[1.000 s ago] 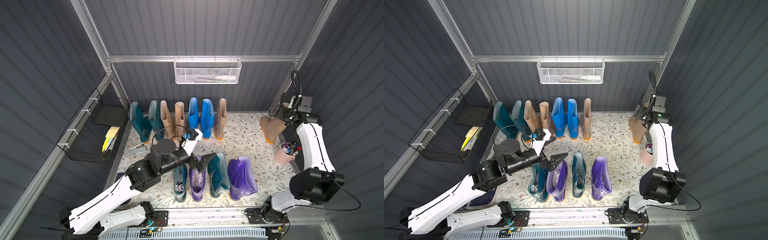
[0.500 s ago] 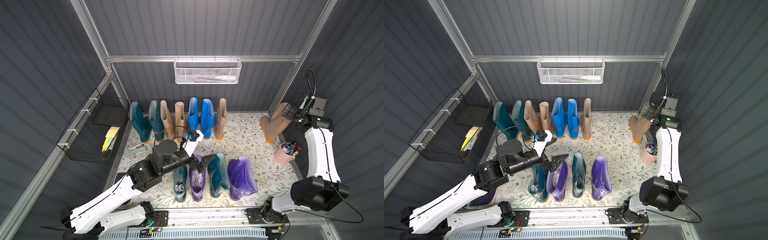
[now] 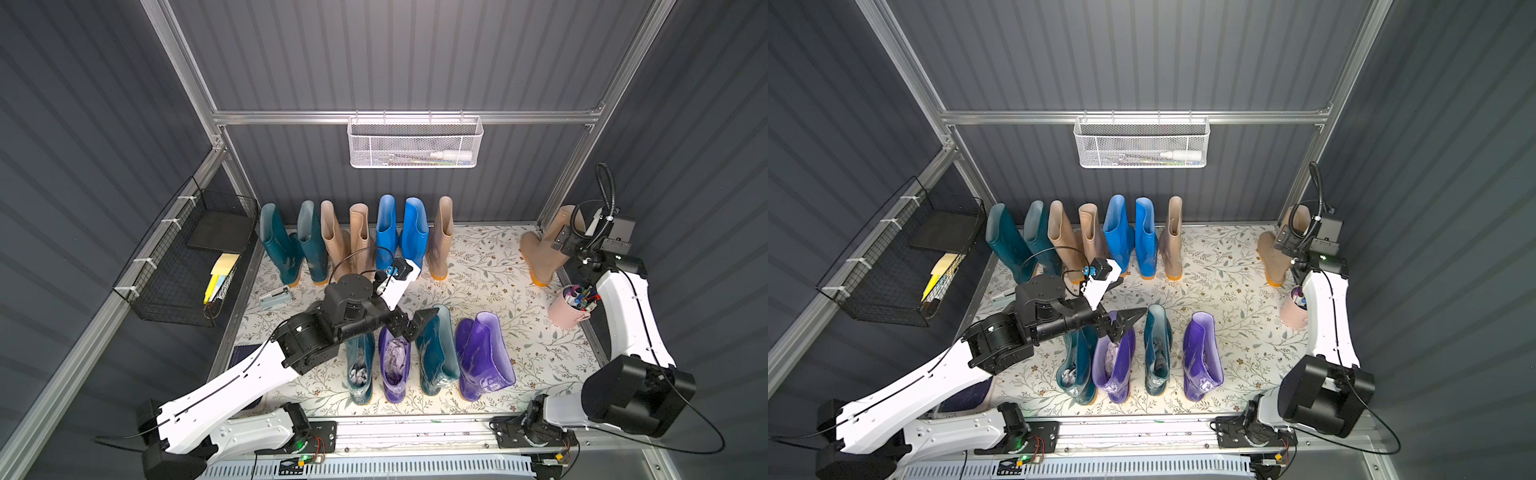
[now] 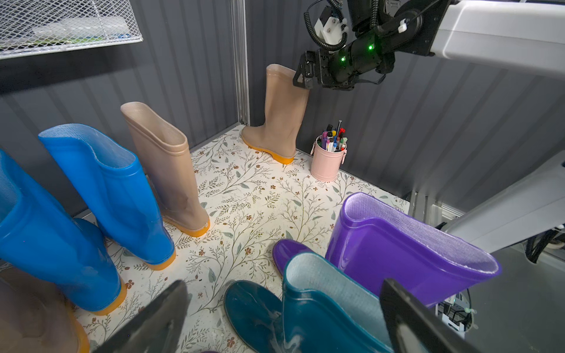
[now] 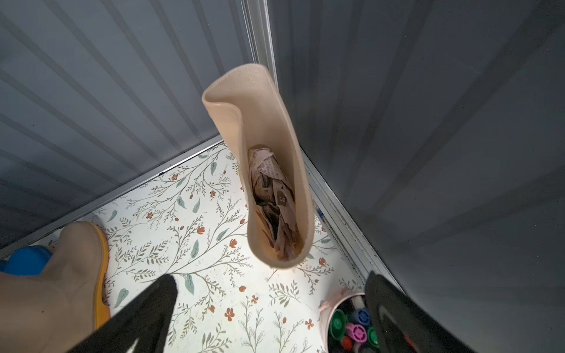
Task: Match and arrange rain boots in pairs
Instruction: Pair a pair of rain boots at the center of the board.
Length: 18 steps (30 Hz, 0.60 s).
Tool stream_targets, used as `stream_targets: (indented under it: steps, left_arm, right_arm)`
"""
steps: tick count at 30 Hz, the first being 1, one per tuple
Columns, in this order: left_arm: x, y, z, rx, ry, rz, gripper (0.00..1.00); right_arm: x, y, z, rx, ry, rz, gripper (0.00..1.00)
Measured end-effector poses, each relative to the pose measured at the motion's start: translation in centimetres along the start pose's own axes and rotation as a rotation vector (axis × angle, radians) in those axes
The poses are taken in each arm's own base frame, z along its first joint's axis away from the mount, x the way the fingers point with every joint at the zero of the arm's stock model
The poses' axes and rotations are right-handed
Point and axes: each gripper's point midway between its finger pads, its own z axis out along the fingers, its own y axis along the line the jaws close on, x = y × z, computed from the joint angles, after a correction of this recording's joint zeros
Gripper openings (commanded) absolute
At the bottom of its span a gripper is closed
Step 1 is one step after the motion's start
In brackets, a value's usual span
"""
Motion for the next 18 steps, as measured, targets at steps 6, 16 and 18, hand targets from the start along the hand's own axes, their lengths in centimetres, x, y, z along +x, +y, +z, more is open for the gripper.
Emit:
stream_targets:
  steps: [6, 16, 18]
  left_arm:
    - [-0.4, 0.0, 0.5, 0.000, -0.001, -0.012, 0.99]
    - [-0.9, 0.0, 1.4, -0.001, 0.000, -0.023, 0.99]
    - [-1.0, 0.0, 1.4, -0.001, -0.003, -0.023, 0.99]
  right_arm:
    - [-0.2, -0.3, 2.7, -0.005, -0.025, -0.018, 0.99]
    - [0.9, -0.7, 8.1, -0.033, 0.024, -0.034, 0.92]
    - [0.6, -0.4, 8.7, -0.052, 0.021, -0.042, 0.85]
